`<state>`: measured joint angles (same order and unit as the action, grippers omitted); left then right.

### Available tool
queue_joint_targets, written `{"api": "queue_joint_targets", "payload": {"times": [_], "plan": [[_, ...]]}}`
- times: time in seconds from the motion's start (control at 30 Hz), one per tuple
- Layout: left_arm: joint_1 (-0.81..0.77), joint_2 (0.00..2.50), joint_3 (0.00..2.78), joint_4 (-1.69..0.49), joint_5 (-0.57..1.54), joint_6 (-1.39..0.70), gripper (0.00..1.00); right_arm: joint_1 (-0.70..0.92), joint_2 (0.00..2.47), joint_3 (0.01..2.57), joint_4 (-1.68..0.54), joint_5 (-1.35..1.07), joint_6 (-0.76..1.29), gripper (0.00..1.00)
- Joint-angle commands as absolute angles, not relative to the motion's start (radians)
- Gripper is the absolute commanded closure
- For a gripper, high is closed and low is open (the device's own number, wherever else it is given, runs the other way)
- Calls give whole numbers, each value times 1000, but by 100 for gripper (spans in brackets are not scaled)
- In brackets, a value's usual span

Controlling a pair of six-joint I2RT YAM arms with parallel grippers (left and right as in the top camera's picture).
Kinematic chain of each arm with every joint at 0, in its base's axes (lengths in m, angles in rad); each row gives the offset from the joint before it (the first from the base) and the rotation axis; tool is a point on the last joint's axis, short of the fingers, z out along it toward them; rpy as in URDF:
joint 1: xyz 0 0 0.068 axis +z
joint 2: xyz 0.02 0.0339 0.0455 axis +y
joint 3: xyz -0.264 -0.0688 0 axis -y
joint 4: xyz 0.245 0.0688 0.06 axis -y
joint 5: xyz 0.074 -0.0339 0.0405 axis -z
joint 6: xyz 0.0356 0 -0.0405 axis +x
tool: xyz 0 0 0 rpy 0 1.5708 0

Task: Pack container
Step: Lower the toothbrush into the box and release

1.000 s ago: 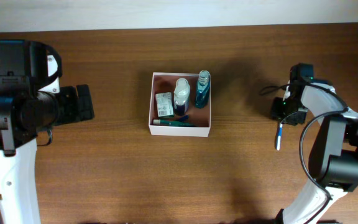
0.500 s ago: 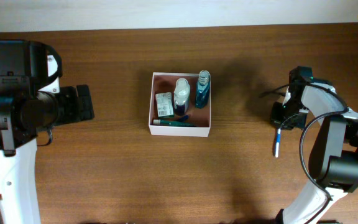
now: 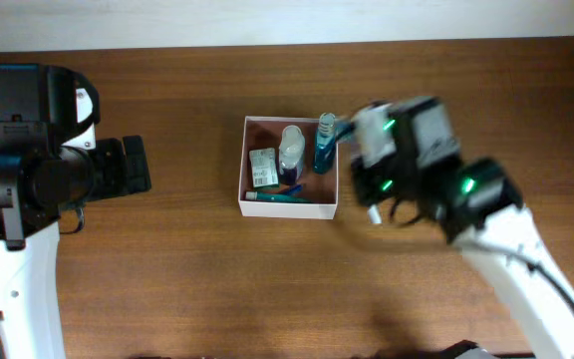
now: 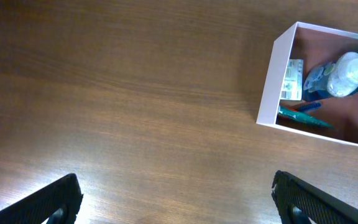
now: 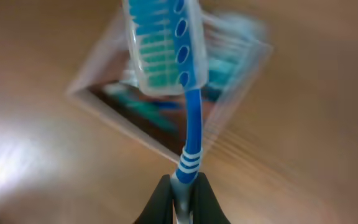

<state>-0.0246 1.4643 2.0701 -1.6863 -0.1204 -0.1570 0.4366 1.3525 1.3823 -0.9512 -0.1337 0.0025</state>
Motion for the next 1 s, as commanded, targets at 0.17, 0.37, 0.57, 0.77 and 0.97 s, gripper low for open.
{"api": "queue_joint_targets", "payload": {"times": [0.17, 0.37, 0.57, 0.77, 0.97], "plan": [[-23, 1465, 2069, -1685, -120, -148, 0, 749, 1509, 1378, -843, 73, -641, 96], [-23, 1465, 2069, -1685, -120, -148, 0, 711, 1667, 1378, -670, 94, -657, 96], [-23, 1465, 2069, -1685, -120, -148, 0, 685, 1771, 1378, -586, 95, -704, 96], [-23, 1465, 2069, -1685, -120, -148, 0, 694, 1738, 1389, -632, 114, -625, 32], [-23, 1465, 2069, -1685, -120, -148, 0, 693, 1582, 1507, -893, 118, -259, 25]]}}
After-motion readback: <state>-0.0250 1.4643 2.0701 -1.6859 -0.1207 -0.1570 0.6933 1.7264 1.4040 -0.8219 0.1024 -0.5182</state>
